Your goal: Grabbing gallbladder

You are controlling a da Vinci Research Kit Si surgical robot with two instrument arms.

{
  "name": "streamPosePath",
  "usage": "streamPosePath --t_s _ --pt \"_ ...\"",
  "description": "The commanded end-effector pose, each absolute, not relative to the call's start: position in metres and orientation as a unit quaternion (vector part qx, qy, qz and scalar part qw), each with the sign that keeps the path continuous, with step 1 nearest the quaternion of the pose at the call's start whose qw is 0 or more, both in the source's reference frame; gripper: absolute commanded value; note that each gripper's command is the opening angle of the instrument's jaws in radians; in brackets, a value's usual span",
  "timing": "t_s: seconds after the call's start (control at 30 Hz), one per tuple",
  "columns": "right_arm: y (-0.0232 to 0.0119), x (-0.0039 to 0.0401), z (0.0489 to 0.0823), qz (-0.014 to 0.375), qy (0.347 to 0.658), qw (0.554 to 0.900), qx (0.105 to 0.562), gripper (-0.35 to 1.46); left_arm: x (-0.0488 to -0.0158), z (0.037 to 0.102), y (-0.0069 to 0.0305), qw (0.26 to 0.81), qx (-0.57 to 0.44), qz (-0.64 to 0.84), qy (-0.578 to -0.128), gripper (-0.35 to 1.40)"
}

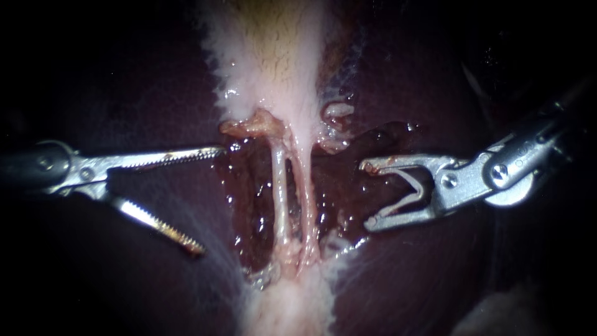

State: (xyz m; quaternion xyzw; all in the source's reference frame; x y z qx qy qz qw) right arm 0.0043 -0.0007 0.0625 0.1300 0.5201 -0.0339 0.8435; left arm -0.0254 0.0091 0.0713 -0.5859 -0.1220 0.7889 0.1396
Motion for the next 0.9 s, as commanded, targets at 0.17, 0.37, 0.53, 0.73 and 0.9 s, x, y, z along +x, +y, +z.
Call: streamPosePath --t_s 0.17,0.37,0.53,0.73,0.9 --pt "-0.0007 0.0043 0.0625 -0.034 0.520 0.843 0.130 0.50 -0.0251 0.0706 0.0098 0.153 -0.582 0.790 -0.120 1.36" --pt "-0.0007 0.0044 0.0625 -0.034 0.520 0.843 0.130 0.50 -0.0245 0.0698 0.0127 0.181 -0.572 0.792 -0.112 1.30" --pt "-0.0007 0.0044 0.0625 -0.034 0.520 0.843 0.130 0.50 -0.0245 0.0707 0.0156 0.195 -0.556 0.800 -0.110 1.21" --pt "-0.0007 0.0044 0.0625 -0.034 0.520 0.844 0.130 0.50 -0.0261 0.0732 0.0180 0.211 -0.536 0.811 -0.100 0.83" --pt "-0.0007 0.0044 0.0625 -0.034 0.520 0.844 0.130 0.50 -0.0272 0.0742 0.0183 0.223 -0.527 0.813 -0.104 0.64"
